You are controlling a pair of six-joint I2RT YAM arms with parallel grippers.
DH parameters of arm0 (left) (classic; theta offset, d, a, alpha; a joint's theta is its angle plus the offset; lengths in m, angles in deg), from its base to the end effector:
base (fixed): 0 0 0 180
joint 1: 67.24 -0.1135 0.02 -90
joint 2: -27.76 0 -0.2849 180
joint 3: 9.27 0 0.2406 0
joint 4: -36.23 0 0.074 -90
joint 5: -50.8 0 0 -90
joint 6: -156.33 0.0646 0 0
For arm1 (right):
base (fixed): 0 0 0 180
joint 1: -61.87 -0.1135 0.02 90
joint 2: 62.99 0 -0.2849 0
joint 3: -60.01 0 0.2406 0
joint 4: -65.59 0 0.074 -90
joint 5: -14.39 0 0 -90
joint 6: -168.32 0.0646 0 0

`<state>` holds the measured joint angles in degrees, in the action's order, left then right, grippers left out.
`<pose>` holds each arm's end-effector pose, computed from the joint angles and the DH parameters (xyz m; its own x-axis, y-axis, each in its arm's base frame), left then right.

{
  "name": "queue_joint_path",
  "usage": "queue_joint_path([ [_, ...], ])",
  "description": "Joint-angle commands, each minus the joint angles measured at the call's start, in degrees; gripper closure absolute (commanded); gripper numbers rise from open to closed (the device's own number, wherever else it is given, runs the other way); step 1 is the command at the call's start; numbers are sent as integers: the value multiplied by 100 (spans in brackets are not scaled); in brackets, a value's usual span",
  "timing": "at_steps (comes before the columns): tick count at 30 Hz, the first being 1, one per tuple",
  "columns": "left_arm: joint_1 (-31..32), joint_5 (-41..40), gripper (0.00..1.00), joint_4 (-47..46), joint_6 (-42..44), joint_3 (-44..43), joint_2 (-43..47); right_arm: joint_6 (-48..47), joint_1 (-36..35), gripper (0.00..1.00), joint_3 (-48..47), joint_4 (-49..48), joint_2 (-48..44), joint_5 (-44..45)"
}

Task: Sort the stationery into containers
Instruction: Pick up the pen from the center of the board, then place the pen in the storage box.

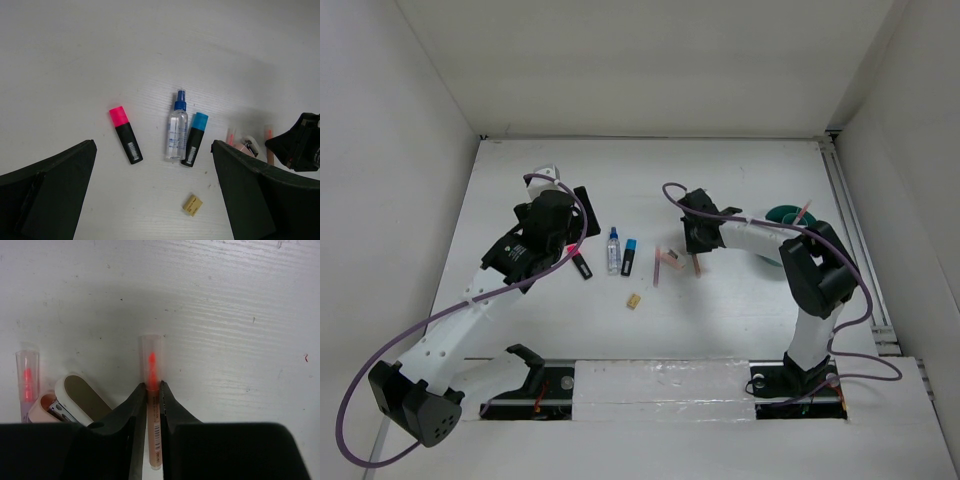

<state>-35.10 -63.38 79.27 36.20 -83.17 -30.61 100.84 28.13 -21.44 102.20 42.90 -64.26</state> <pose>0.2006 -0.0948 0.3591 -0.4275 -0.2722 -0.8621 -0.0426 0.9586 -0.2816 0.3260 0.2024 0.1678 -0.8504 -0.1164 -0.5131 -0.1512 0.9882 0.0263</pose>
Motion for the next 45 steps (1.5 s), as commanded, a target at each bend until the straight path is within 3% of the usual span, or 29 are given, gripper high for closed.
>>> queue_joint_path([
  [1,-32,-25,0,-4,-37,-57,62,-81,7,100,179,50,125,-169],
  [9,-32,37,0,-4,16,-57,1,-134,410,100,346,-265,-840,-177],
  [13,-32,89,0,-4,16,-57,1,-380,657,100,801,-967,-1954,-283],
  [19,-32,142,0,-56,16,-57,1,-486,1289,100,1452,-1821,-3134,235],
  [25,-32,220,0,-56,69,-57,54,-625,2063,100,2042,-3033,-4320,-142],
  [28,-32,274,0,-109,121,-57,106,-766,2432,100,1920,-3088,-4375,-54],
  [32,-32,274,0,-109,121,-4,159,-767,2977,100,1989,-3551,-4322,-590],
  [39,-32,352,0,-162,174,-4,265,-767,3391,100,2841,-4773,-4541,-169],
  [45,-32,423,0,-214,174,-4,265,-653,3391,100,3324,-5047,-4674,735],
])
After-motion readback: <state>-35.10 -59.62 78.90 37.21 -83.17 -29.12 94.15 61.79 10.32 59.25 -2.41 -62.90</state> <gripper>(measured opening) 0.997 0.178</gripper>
